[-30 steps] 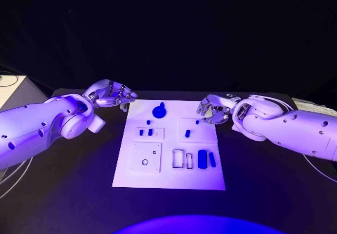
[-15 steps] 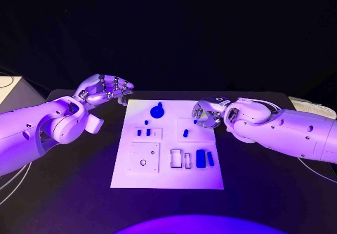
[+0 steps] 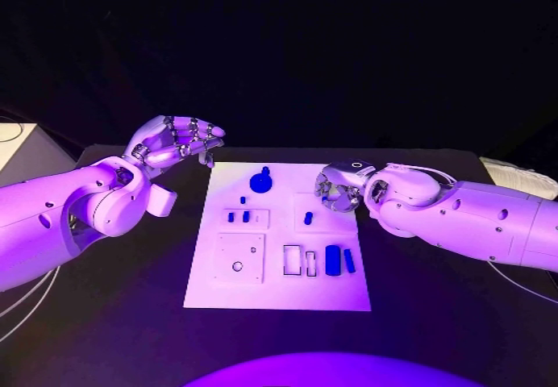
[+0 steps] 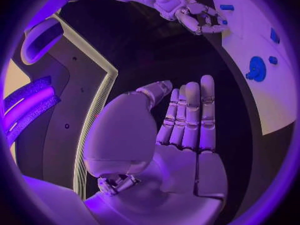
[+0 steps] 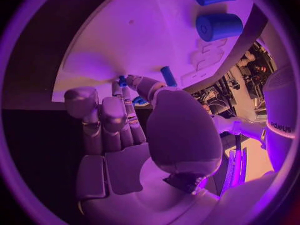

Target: Assemble the parts on the task board

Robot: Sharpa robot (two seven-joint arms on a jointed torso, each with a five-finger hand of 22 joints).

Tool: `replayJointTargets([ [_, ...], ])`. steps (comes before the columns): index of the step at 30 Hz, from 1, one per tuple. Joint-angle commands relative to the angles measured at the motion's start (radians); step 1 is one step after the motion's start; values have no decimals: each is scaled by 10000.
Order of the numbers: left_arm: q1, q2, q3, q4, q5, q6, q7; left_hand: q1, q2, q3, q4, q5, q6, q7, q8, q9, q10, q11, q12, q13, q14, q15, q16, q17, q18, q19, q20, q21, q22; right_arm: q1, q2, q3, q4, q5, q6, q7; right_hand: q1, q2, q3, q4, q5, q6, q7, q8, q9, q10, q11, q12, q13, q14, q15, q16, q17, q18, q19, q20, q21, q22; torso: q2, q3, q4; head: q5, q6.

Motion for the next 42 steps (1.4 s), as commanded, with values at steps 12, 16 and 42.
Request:
replayJointTargets([
  [12, -1, 26, 6, 44, 219, -33, 155, 99, -22, 11, -71, 47, 51, 24, 37, -6, 25, 15, -92, -33, 15, -55, -72, -20, 152, 56, -13, -31, -9, -143, 87, -59, -68, -865, 293, -507, 76, -12, 224, -14, 177, 103, -27, 92, 115, 123, -22, 1, 9, 140, -61, 408, 262, -210, 38, -6, 334, 356, 0, 11, 1, -92, -98],
  [16, -2, 29, 6, 30, 169, -10, 131, 98, -26, 7, -72, 45, 49, 26, 37, -8, 19, 18, -100, -39, 11, -52, -76, -22, 150, 56, -13, -32, -9, -159, 80, -63, -63, -1011, 302, -585, 80, -42, 244, -29, 186, 82, -20, 84, 123, 105, -15, -20, 3, 114, -56, 390, 219, -207, 17, -4, 326, 352, -8, 14, -8, -93, -111],
  [42, -3, 76, 4, -76, -161, 99, 50, 213, -63, 3, -188, 26, 38, 33, 57, -25, 5, 29, -168, -102, -21, -49, -144, -50, 149, 48, -21, -33, -10, -200, -73, -68, 40, -1125, 157, -509, 140, -429, 437, -245, 204, -234, 156, -125, 154, -471, 172, -184, -46, -63, 84, 391, -13, -182, -226, 103, 288, 382, -5, 7, -25, -106, -146],
])
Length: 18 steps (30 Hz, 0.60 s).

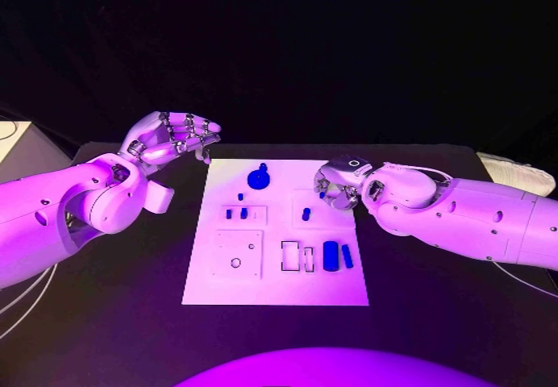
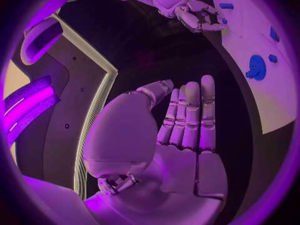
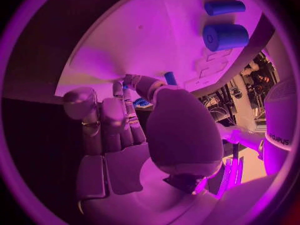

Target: Assemble the parts on the task board

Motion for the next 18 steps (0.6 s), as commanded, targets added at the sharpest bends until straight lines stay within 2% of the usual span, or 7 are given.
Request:
replayJointTargets([
  [1, 3, 36, 7, 12, -185, 139, 40, 78, -7, 5, -48, 26, 39, 34, 57, -11, 6, 28, -27, -14, -21, -50, -46, -11, 149, 50, -20, -33, -5, -81, -39, -56, -58, -134, 354, -91, -10, -75, 30, -29, -6, -45, 23, -60, 17, -65, -12, -39, 1, -29, 47, 29, -18, -34, -27, 8, 31, 31, 1, 2, -1, -24, -9],
  [6, 3, 47, 7, 10, -208, 138, 35, 68, -7, -3, -43, 20, 39, 40, 60, -13, 4, 35, -35, -22, -19, -46, -50, -13, 147, 50, -19, -31, -4, -89, -41, -56, -34, 35, 259, 9, -32, 33, 83, 8, -76, 125, -25, 13, 78, 81, -51, 48, 34, -40, 30, 85, -11, -59, 16, 19, 246, 261, 3, -2, 18, -23, -7],
  [9, 3, 55, 7, 8, -212, 140, 33, 68, -7, -3, -43, 20, 39, 40, 60, -13, 4, 35, -35, -22, -19, -46, -50, -13, 147, 50, -19, -31, -4, -94, -39, -56, -15, 241, 180, 37, -84, 179, 113, 84, -83, 346, -125, 129, 169, 379, -149, 160, 72, 27, -32, 333, 217, -115, 115, -10, 613, 646, -3, -4, 21, -24, -18],
  [12, 2, 64, 7, 6, -214, 149, 30, 68, -7, -3, -43, 20, 39, 40, 60, -13, 4, 35, -35, -22, -19, -46, -50, -13, 147, 50, -19, -31, -4, -99, -45, -56, -6, 655, -17, 29, -173, 387, 104, 211, -138, 606, -259, 295, 299, 686, -268, 252, 100, 220, -113, 983, 957, -259, 343, -64, 1357, 1419, -2, -5, 21, -12, -34],
  [13, 2, 67, 7, 5, -215, 151, 29, 68, -7, -3, -43, 20, 39, 40, 60, -13, 4, 35, -35, -22, -19, -46, -50, -13, 147, 50, -19, -31, -4, -101, -48, -56, -5, 793, -107, 25, -120, 525, 180, 218, -468, 661, -311, 349, 360, 774, -299, 258, 100, 283, -159, 1231, 1225, -310, 421, -94, 1617, 1689, 1, -6, 23, -11, -34],
  [18, 2, 78, 7, 1, -216, 157, 22, 62, 14, -6, -37, 18, 41, 41, 65, -17, 3, 39, -49, -35, -14, -41, -56, -16, 145, 51, -17, -29, -3, -105, -55, -56, -14, 1116, -443, -41, -48, 762, 279, 171, -635, 849, -410, 585, 597, 1149, -430, 342, 142, 315, -229, 1574, 1548, -373, 499, -165, 2004, 2105, 1, 2, 5, 3, -34],
])
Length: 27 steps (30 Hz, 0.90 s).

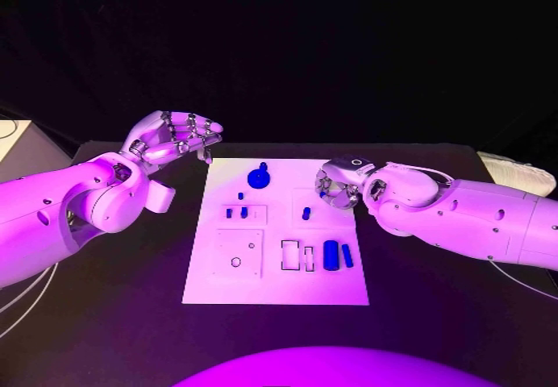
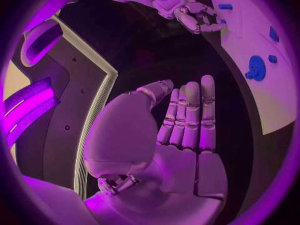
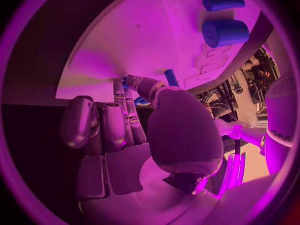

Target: Assemble the parts on the task board

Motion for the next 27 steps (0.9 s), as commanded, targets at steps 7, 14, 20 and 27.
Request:
replayJointTargets([
  [7, 2, 34, 7, 2, -51, 144, 25, 80, 17, -3, -52, 20, 39, 39, 67, -19, 3, 36, -56, -26, -12, -43, -60, -19, 146, 52, -18, -26, -2, -67, -18, -40, -12, 567, -496, -227, 151, 374, 86, -129, -337, 144, -62, 269, 313, 365, -136, 118, 82, 256, -155, 115, 0, -60, 37, -73, 104, 123, 1, 5, -8, 27, -24],
  [14, 2, 46, 7, -41, -51, 137, 25, 96, 14, -3, -69, 19, 33, 38, 67, -23, -3, 38, -66, -35, -10, -44, -65, -21, 147, 53, -20, -22, 1, -70, -79, -39, 77, 466, -898, -314, 189, 395, 130, -177, -360, 137, -72, 298, 359, 401, -149, 112, 88, 251, -168, 127, 0, -61, 32, -86, 117, 143, -8, 4, -10, 33, -15],
  [20, 0, 54, 6, -100, -51, 135, 26, 108, 14, -2, -81, 20, 27, 37, 66, -26, -10, 39, -76, -42, -10, -45, -69, -23, 148, 54, -21, -18, 3, -47, -360, 13, 436, 506, -1290, -237, 202, 394, 149, -198, -361, 136, -74, 308, 374, 409, -151, 106, 89, 257, -172, 158, 40, -72, 47, -91, 170, 199, -12, 0, -21, 45, 2],
  [27, -6, 64, 6, -166, -45, 80, 63, 148, 13, 0, -125, 27, -41, 48, 38, -52, -31, 48, -112, -73, -5, -44, -89, -32, 148, 55, -25, 3, 16, 139, -856, 153, 1214, 731, -1673, -194, 206, 387, 161, -212, -375, 141, -76, 321, 392, 422, -154, 103, 91, 260, -175, 174, 55, -106, 97, -95, 320, 355, -10, -5, -44, 58, 35],
])
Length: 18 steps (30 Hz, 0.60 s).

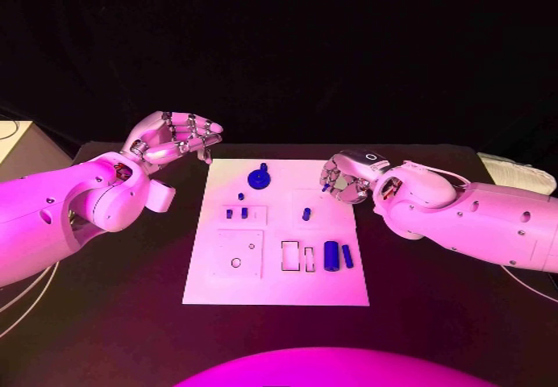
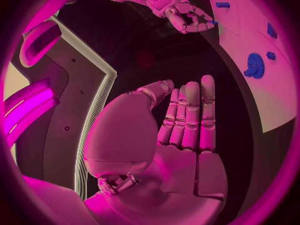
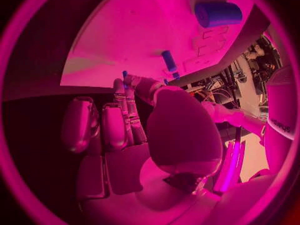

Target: Assemble the parts on the task board

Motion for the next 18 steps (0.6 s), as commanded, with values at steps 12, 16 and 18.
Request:
replayJointTargets([
  [12, -30, 145, 4, -103, 28, 74, 122, 100, -14, -5, -74, 27, -63, 52, 29, -24, -36, 52, -73, -25, -4, -42, -44, -15, 147, 54, -24, 8, 18, 181, -138, 91, 1444, 588, -669, 160, 80, 107, 23, -68, -10, 54, -19, 46, 270, 188, -115, 11, 16, 293, -73, 54, 21, -104, 22, -27, 47, 35, -21, 18, -9, 152, 78],
  [16, -39, 234, 2, -146, 54, 98, 123, 100, -14, -5, -74, 27, -63, 52, 29, -24, -36, 52, -73, -25, -4, -42, -44, -15, 147, 54, -24, 8, 18, 138, 321, 35, 1600, 400, -484, 209, 88, 110, 37, -77, -4, 49, -18, 49, 279, 189, -115, 5, 15, 290, -74, 47, 4, -106, 23, -29, 56, 46, -19, 7, -3, 260, 89],
  [18, -41, 279, 2, -162, 61, 111, 122, 100, -14, -5, -74, 27, -63, 52, 29, -24, -36, 52, -73, -25, -4, -42, -44, -15, 147, 54, -24, 8, 18, 92, 543, -1, 1635, 289, -377, 227, 88, 111, 38, -77, -4, 48, -18, 49, 280, 189, -114, 4, 15, 286, -74, 36, -14, -103, 19, -30, 46, 35, -31, -4, 10, 337, 46],
])
